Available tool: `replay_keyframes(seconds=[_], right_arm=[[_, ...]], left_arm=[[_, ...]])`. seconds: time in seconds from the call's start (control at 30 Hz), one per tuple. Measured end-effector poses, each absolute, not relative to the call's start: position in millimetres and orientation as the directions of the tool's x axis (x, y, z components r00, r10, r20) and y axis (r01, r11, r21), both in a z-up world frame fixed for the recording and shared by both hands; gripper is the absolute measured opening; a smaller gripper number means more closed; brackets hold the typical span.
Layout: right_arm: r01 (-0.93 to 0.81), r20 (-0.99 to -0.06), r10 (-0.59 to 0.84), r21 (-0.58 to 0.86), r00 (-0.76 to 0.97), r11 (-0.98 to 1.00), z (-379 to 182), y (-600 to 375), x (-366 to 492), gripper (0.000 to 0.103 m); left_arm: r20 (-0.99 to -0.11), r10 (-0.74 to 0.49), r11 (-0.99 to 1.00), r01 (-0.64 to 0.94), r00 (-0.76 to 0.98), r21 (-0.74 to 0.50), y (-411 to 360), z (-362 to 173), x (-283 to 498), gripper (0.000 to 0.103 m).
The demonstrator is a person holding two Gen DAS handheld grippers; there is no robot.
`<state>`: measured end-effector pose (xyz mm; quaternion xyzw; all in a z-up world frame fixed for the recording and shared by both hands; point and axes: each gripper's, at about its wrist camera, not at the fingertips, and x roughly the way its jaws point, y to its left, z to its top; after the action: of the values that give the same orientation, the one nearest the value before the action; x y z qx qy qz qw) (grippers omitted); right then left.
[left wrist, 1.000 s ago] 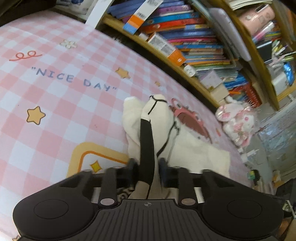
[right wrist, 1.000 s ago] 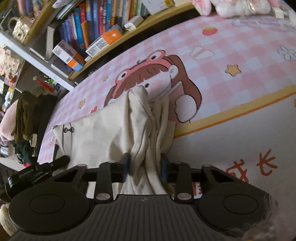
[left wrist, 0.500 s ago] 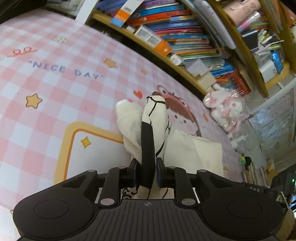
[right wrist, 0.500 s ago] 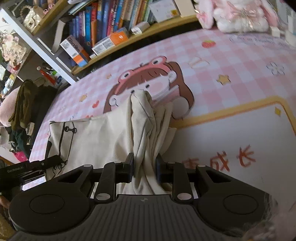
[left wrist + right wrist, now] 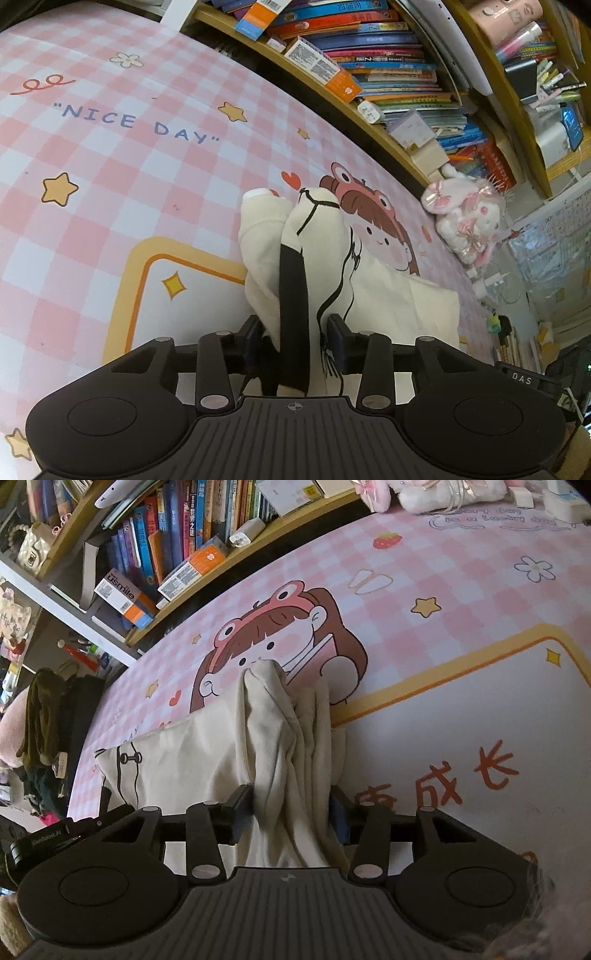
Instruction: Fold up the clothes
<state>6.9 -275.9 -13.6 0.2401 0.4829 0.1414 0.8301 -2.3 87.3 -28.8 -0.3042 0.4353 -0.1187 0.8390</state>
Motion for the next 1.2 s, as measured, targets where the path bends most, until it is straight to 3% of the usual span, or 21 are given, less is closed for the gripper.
replay_keyframes(seconds=[0.1,0.23,0.4,0.7,0.9,0.97,1.07,1.2], right_arm=[[-0.02,-0.741,0.46,0.518,0.488,0.855,-13.0,-269.5,10.4,0.033],[-0.095,-0.733,0.442,0.464,0.517,0.881,-1.5,-259.9,6.6,0.023],[-0.084,-0.734,0.439,0.468,0.518,0.88,-3.4,-261.9,7.1,0.024],[-0.042,-0.742,0.438,0.487,0.507,0.873,-11.2,-264.4,10.3,0.04],[-0.053,-0.736,0.445,0.489,0.51,0.871,-12.2,-263.2,12.3,0.041],[-0.057,-0.738,0.442,0.484,0.51,0.873,-12.1,-262.3,12.9,0.041],[-0.063,-0.739,0.449,0.486,0.503,0.871,-12.5,-261.2,13.9,0.03],[-0.101,-0.731,0.438,0.457,0.523,0.884,-2.8,-256.7,10.9,0.022]], left_arm=[[-0.668,-0.446,0.811,-0.048,0.596,-0.584,81.1,-23.0,-3.5,0.024],[-0.696,-0.396,0.865,-0.011,0.598,-0.501,69.3,-11.9,-4.4,0.023],[-0.705,-0.393,0.871,-0.006,0.59,-0.491,69.2,-11.7,-2.7,0.024],[-0.713,-0.395,0.868,-0.019,0.579,-0.496,70.8,-16.8,1.5,0.029],[-0.712,-0.4,0.865,-0.019,0.577,-0.501,70.4,-19.4,2.9,0.029],[-0.709,-0.404,0.864,-0.015,0.578,-0.504,70.4,-19.7,2.9,0.027],[-0.705,-0.403,0.868,-0.001,0.584,-0.497,68.9,-16.9,1.1,0.018],[-0.699,-0.384,0.886,0.028,0.604,-0.462,63.2,-6.1,-1.5,0.016]])
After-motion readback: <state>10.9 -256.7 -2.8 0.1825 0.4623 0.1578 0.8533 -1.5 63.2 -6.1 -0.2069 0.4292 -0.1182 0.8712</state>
